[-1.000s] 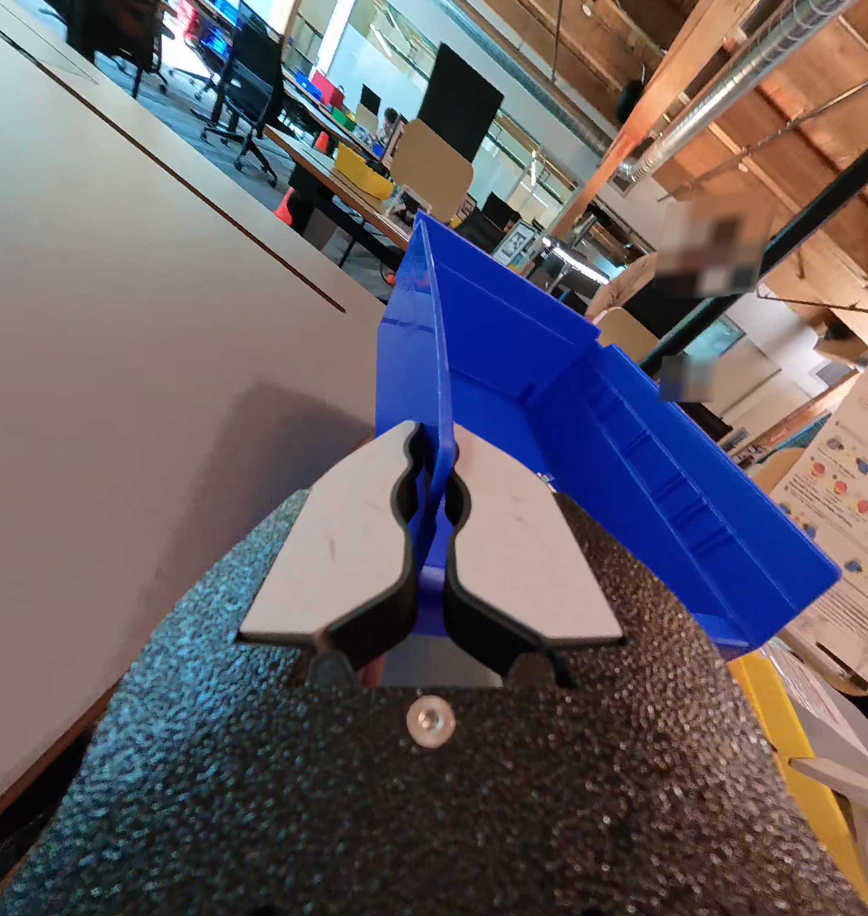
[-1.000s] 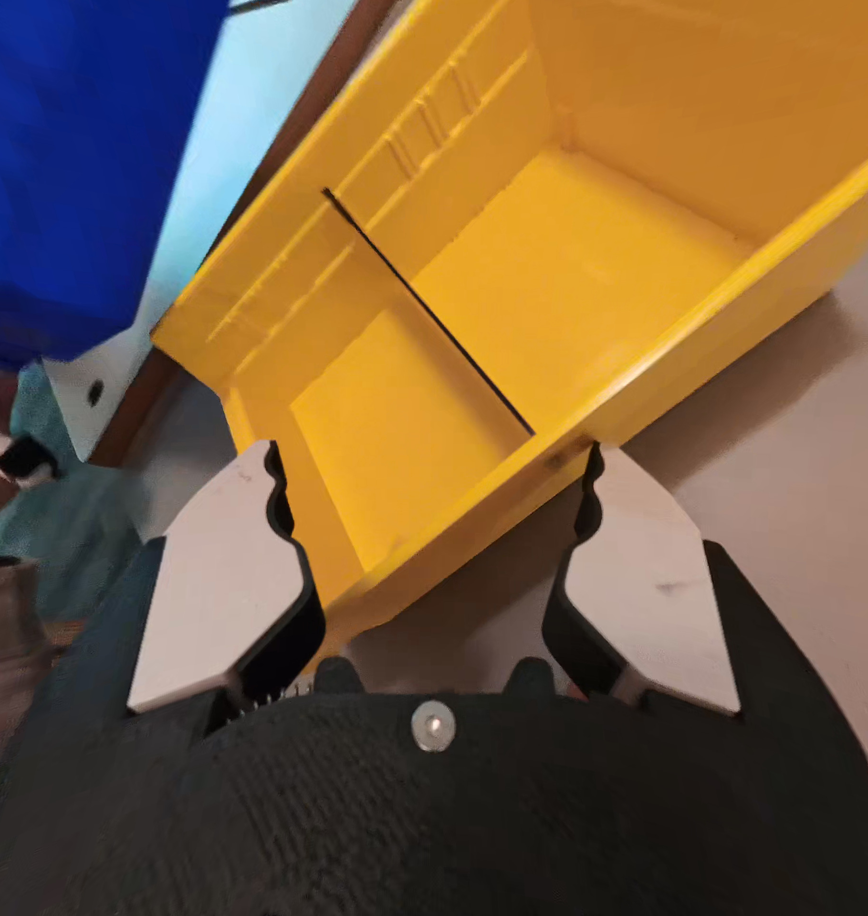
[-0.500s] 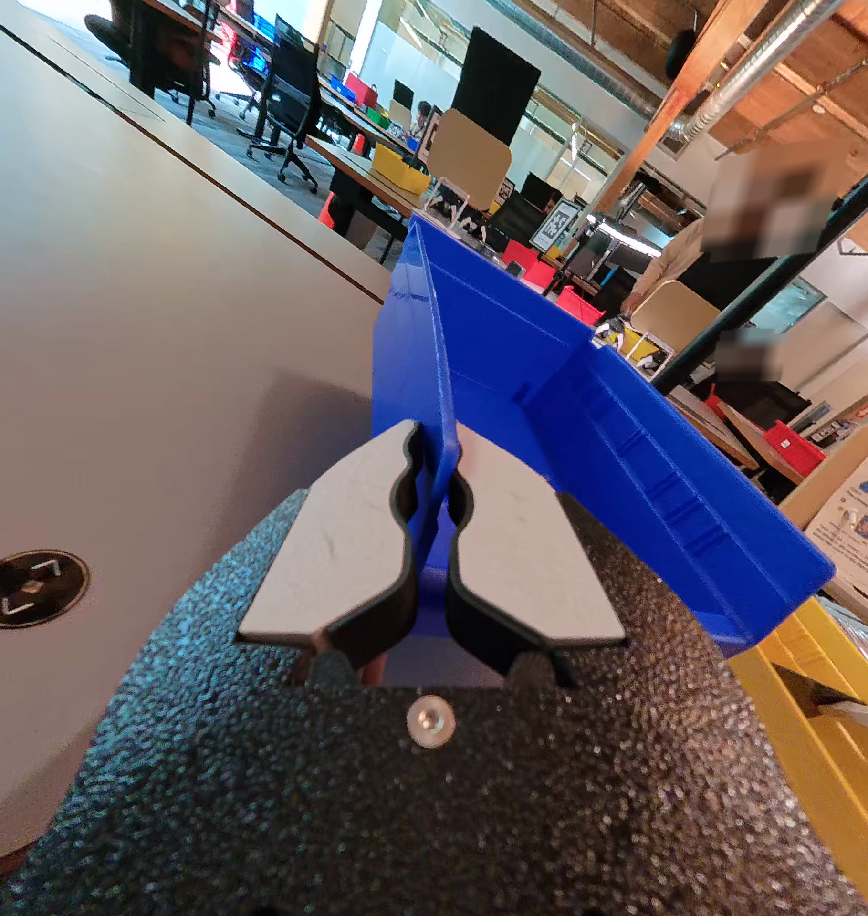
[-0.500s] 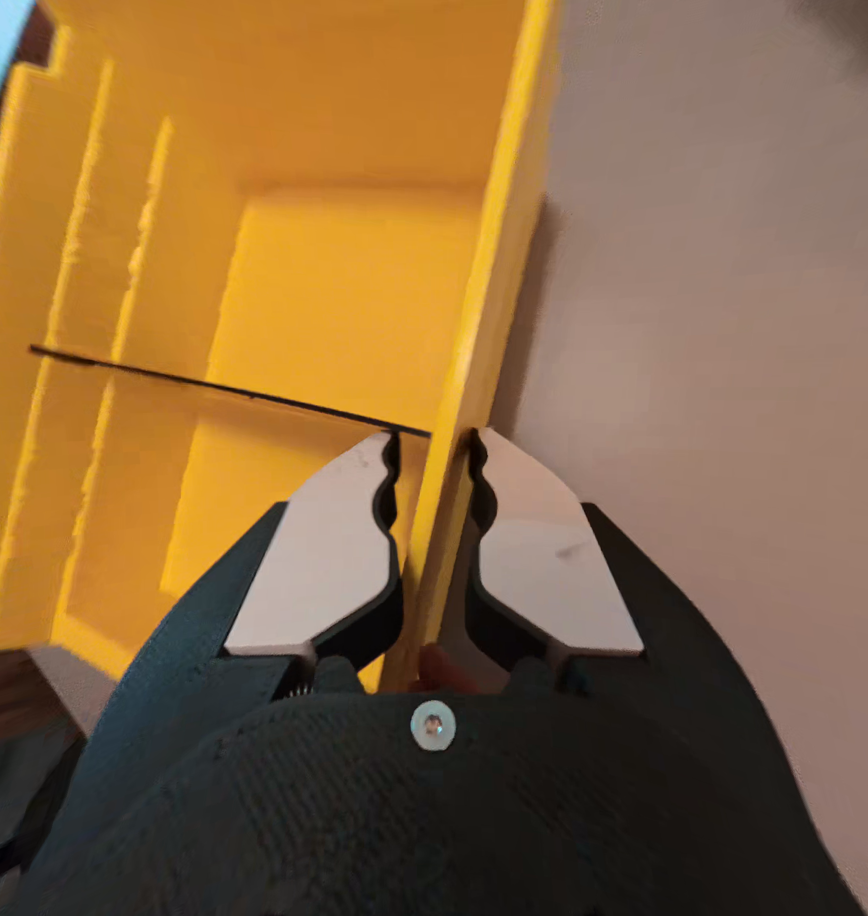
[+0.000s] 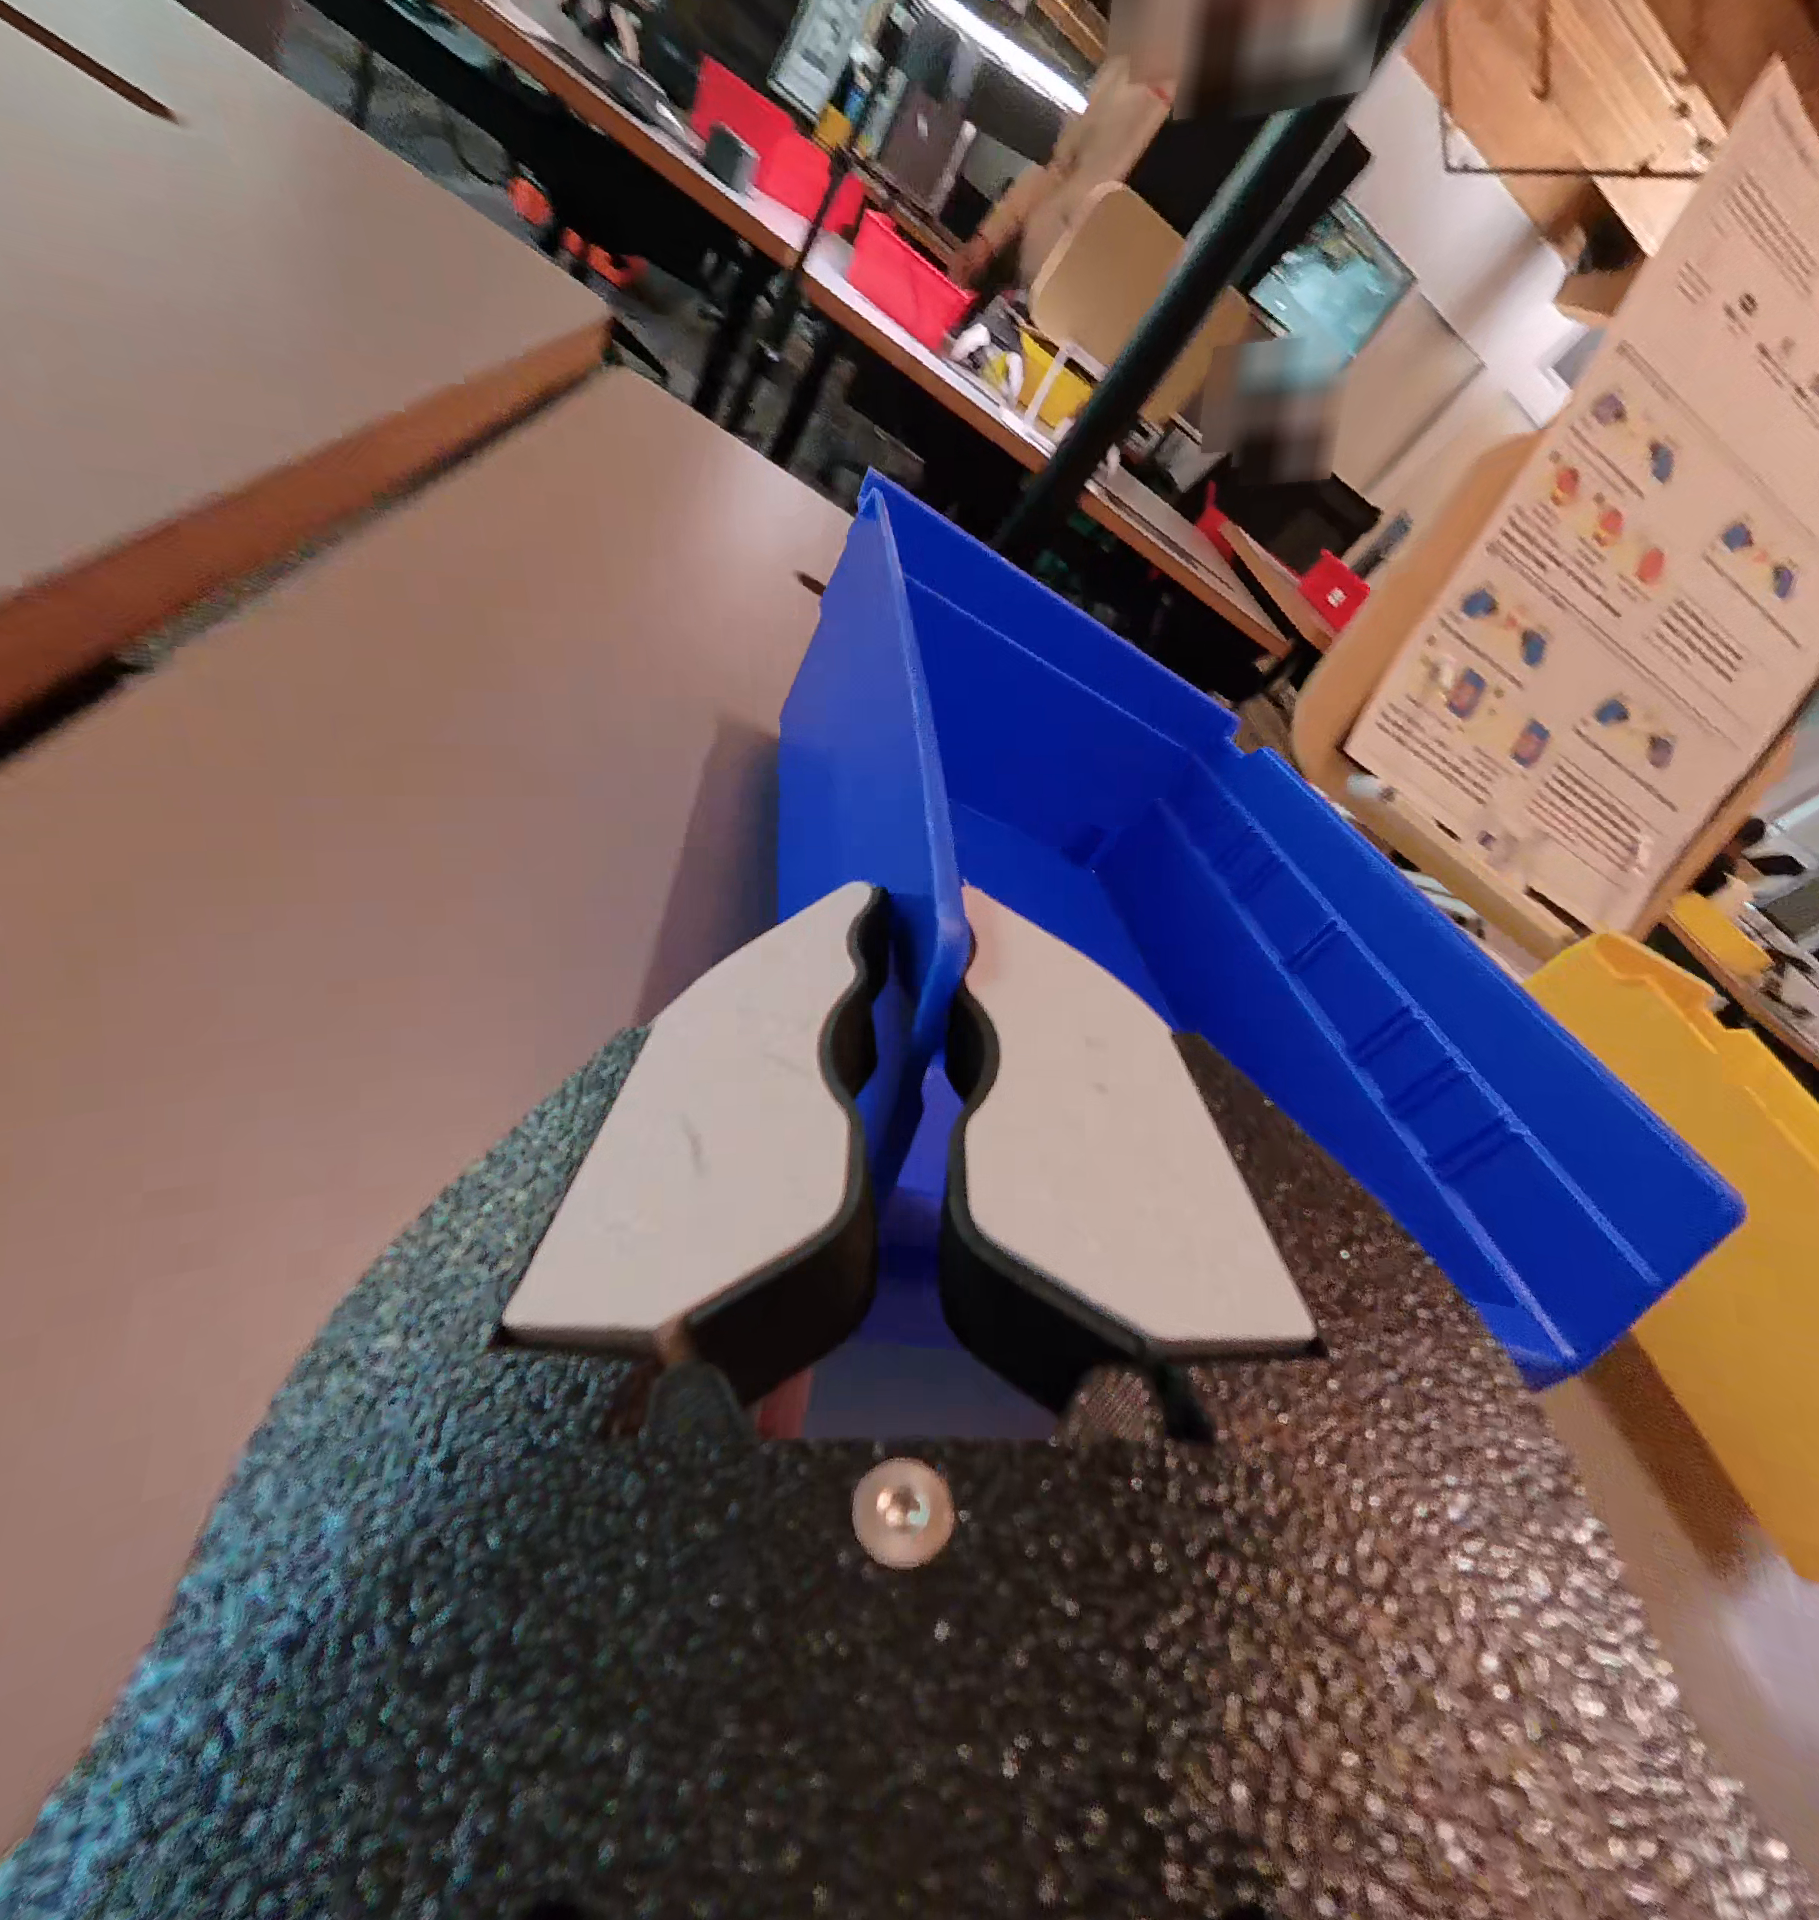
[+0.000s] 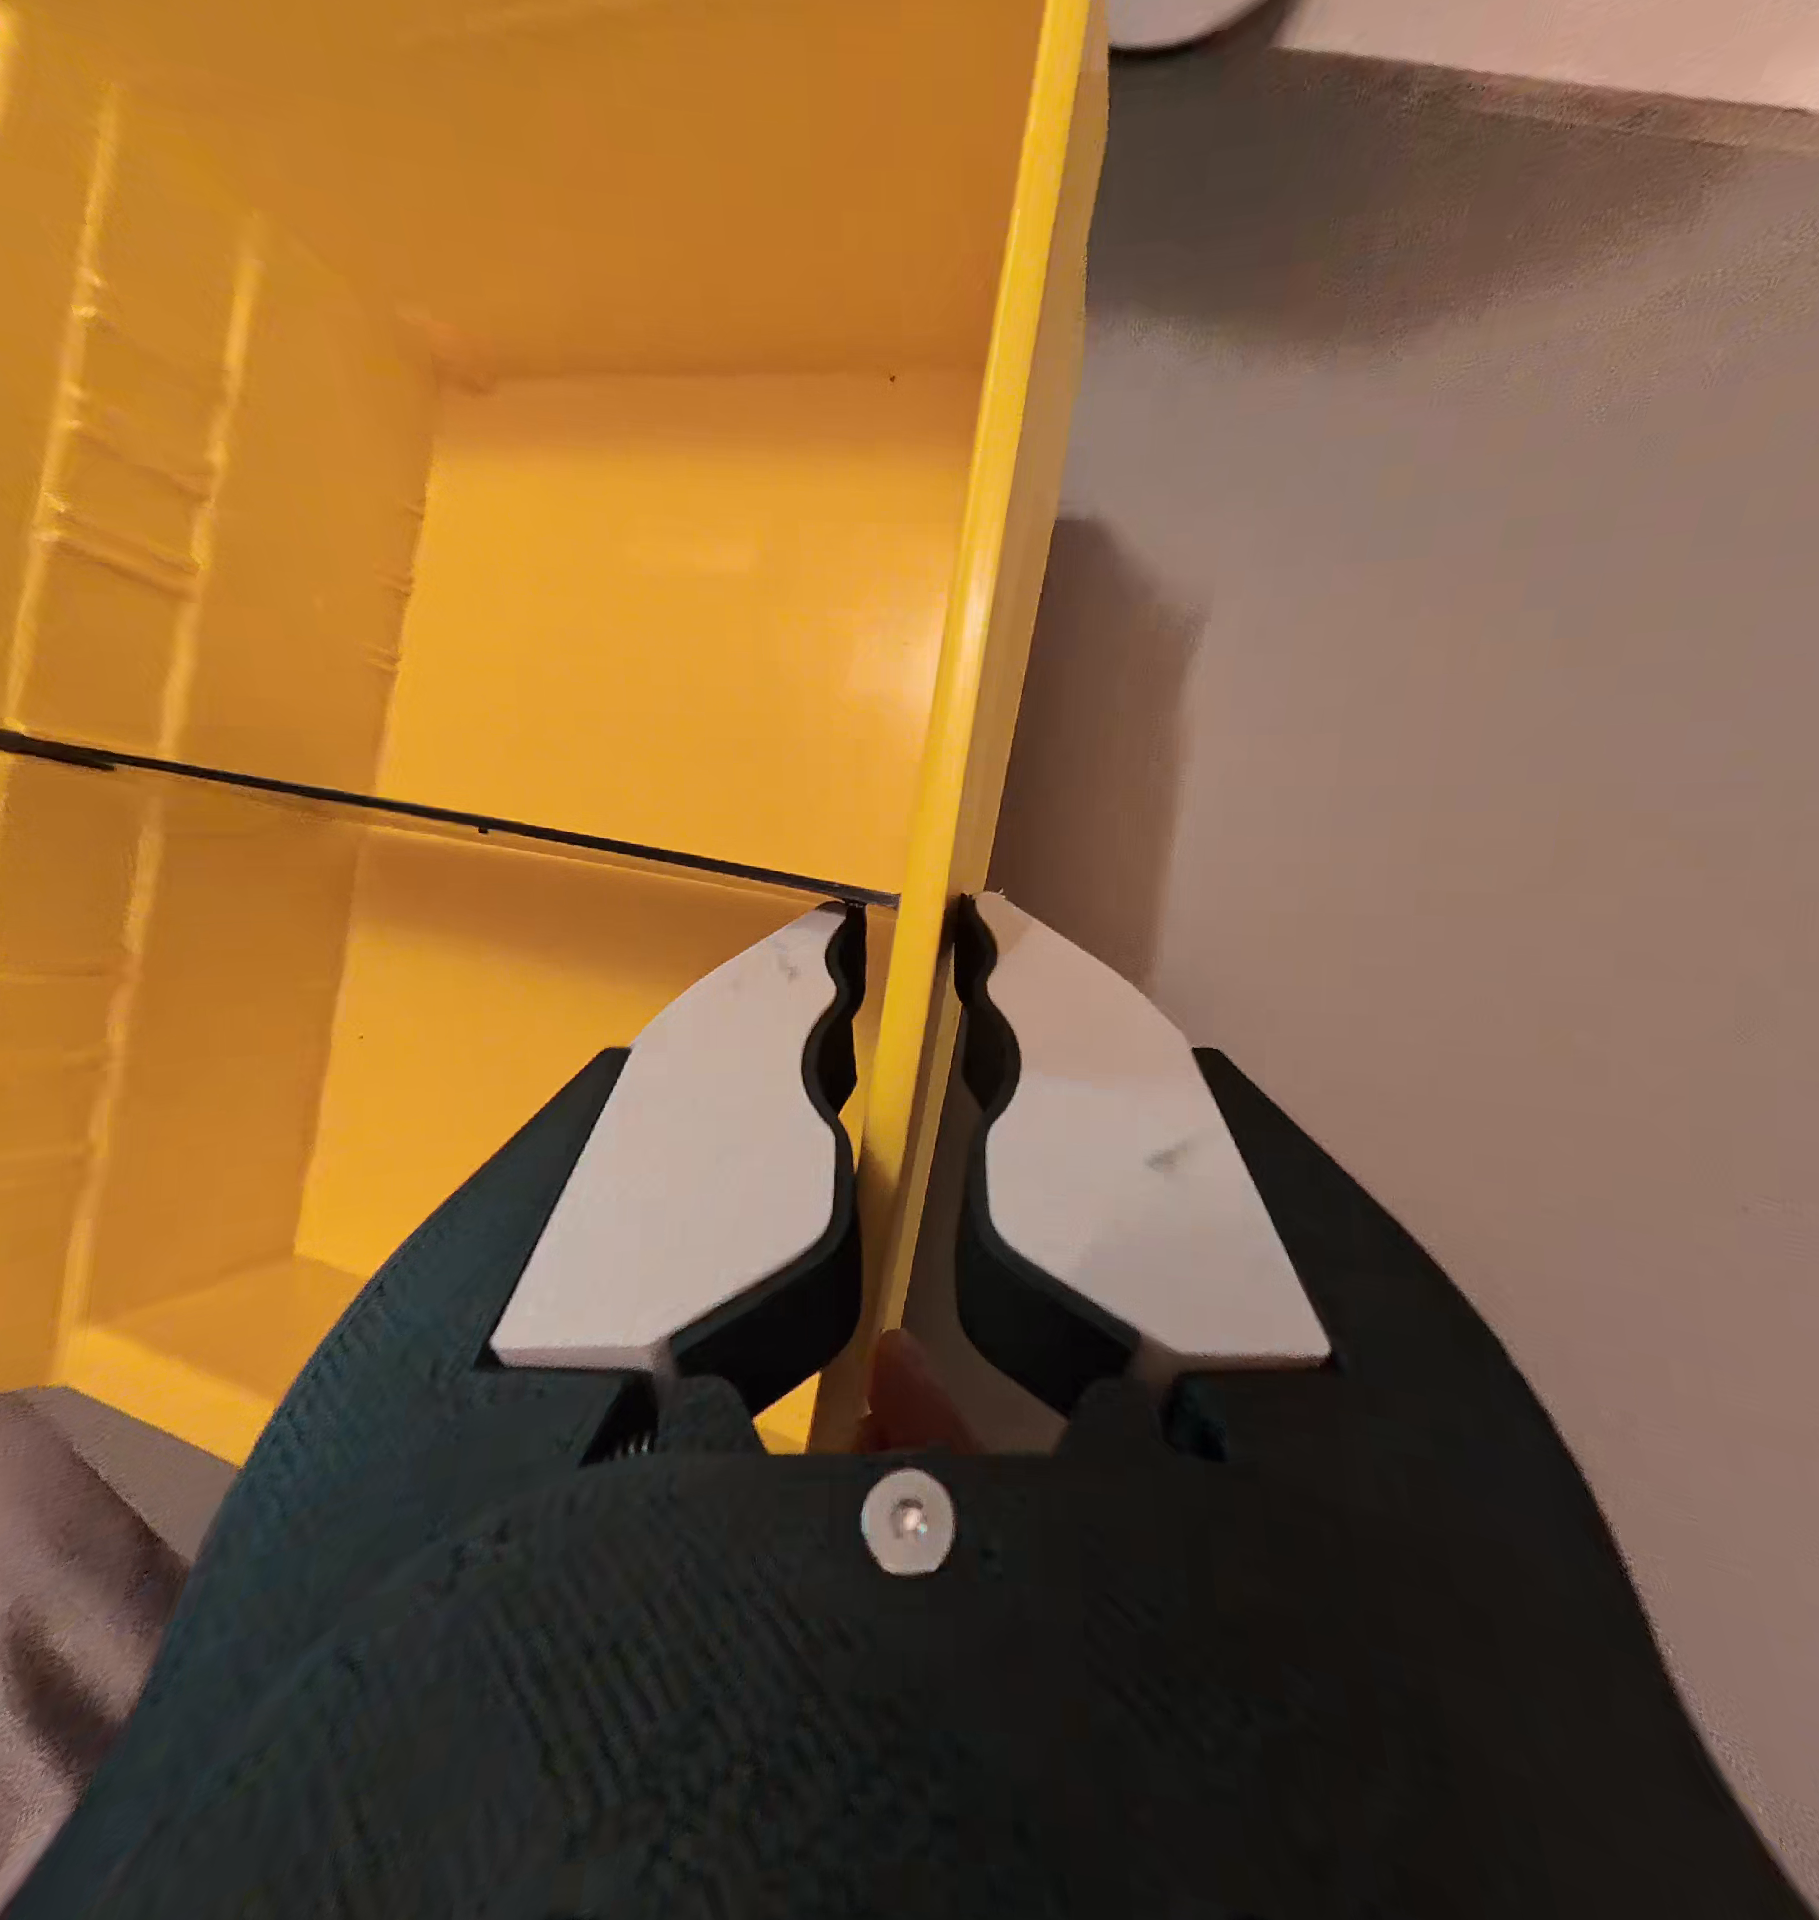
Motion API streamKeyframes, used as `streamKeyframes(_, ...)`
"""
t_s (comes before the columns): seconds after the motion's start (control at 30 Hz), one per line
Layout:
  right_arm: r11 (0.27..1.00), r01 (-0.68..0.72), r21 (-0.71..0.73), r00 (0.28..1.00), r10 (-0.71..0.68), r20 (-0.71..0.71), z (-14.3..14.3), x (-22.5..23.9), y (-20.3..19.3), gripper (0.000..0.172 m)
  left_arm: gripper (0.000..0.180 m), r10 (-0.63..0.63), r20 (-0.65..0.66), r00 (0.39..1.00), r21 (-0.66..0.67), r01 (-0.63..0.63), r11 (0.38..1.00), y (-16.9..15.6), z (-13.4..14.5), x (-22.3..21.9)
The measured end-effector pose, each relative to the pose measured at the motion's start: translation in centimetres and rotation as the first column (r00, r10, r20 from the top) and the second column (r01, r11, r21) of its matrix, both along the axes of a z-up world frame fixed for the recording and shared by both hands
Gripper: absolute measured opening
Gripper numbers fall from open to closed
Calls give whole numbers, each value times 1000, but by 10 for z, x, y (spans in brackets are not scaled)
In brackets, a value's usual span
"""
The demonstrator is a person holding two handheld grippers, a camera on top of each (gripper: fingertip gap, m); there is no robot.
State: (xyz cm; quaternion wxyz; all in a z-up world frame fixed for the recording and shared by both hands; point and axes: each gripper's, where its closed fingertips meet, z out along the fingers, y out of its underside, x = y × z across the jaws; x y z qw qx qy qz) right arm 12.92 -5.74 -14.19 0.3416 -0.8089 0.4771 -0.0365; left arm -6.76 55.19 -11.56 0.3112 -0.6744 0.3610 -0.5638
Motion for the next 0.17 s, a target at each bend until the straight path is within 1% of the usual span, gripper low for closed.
streamKeyframes(0.03,999,50,9,999,-50,0,2,2,-30,16,7,-25,-2,1000,-3,25,1000,-11,-2,5)
streamKeyframes(0.17,977,214,15,977,-214,9,8,-2,-136,16,7,-92,-14,996,27,93,995,-46,-7,20)
